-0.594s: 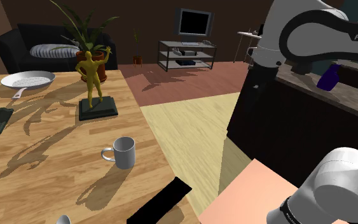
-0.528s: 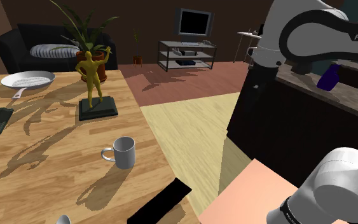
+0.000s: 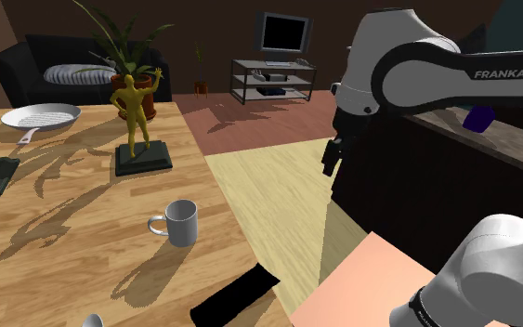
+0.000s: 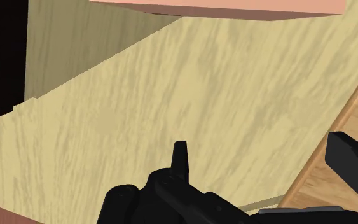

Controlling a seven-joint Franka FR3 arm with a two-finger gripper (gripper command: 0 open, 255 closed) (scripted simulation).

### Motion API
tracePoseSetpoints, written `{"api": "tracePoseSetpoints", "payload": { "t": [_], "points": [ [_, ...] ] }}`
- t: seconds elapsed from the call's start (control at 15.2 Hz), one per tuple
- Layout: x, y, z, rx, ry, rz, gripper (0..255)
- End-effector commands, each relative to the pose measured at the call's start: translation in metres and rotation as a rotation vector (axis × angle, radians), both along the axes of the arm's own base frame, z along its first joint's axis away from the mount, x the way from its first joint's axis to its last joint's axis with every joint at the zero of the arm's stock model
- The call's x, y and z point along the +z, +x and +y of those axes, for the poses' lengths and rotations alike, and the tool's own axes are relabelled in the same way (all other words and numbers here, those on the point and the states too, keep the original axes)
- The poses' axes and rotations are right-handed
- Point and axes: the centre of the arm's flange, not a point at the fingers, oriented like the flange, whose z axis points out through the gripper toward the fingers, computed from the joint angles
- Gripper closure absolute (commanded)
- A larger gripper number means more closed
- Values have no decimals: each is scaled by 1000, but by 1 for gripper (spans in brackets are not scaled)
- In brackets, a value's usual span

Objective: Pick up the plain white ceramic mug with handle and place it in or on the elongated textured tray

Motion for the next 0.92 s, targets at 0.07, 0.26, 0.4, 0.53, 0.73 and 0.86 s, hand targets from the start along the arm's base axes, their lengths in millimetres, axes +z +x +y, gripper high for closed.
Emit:
{"api": "tracePoseSetpoints", "payload": {
  "t": [0.07, 0.26, 0.4, 0.53, 0.73, 0.86],
  "points": [
    [-19, 16, 32, -16, 15, -16, 0],
    [-34, 33, 61, -31, 29, -31, 0],
    [-44, 45, 80, -41, 38, -41, 0],
    [-54, 57, 100, -51, 47, -52, 0],
    [-68, 75, 128, -66, 61, -67, 0],
    [-77, 88, 148, -76, 70, -77, 0]
  ]
}}
